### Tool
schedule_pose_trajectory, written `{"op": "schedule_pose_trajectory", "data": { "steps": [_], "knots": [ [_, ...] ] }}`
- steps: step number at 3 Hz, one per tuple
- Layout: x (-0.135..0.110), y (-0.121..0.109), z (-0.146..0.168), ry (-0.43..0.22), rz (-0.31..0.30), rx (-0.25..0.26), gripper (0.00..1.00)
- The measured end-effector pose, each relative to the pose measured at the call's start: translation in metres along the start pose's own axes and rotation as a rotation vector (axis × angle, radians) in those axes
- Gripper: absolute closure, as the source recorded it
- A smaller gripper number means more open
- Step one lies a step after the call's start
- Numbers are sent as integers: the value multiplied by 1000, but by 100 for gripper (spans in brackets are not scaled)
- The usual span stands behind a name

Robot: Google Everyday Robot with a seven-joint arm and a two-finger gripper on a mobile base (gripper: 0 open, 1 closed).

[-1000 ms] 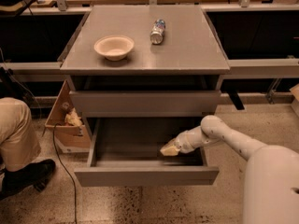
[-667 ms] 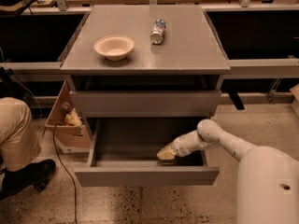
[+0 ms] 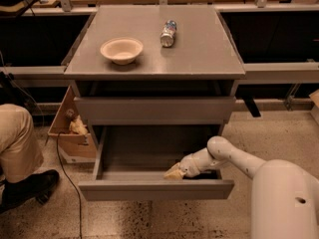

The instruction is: Open middle drawer

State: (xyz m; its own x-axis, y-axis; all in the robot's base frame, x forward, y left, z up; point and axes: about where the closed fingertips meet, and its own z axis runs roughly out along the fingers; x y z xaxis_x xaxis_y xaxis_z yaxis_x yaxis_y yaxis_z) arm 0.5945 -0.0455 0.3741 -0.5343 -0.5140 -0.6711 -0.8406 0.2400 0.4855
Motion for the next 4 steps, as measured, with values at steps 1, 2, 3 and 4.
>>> {"op": "schedule_pose_trajectory", "data": {
  "steps": [1, 2, 3, 4],
  "knots": [
    [5, 19, 11, -8, 8, -61, 100],
    [10, 47, 37, -24, 24, -163, 100],
    [11, 65, 55, -42, 38, -222, 100],
    [6, 78, 73, -86, 79, -241, 100]
  ]
}}
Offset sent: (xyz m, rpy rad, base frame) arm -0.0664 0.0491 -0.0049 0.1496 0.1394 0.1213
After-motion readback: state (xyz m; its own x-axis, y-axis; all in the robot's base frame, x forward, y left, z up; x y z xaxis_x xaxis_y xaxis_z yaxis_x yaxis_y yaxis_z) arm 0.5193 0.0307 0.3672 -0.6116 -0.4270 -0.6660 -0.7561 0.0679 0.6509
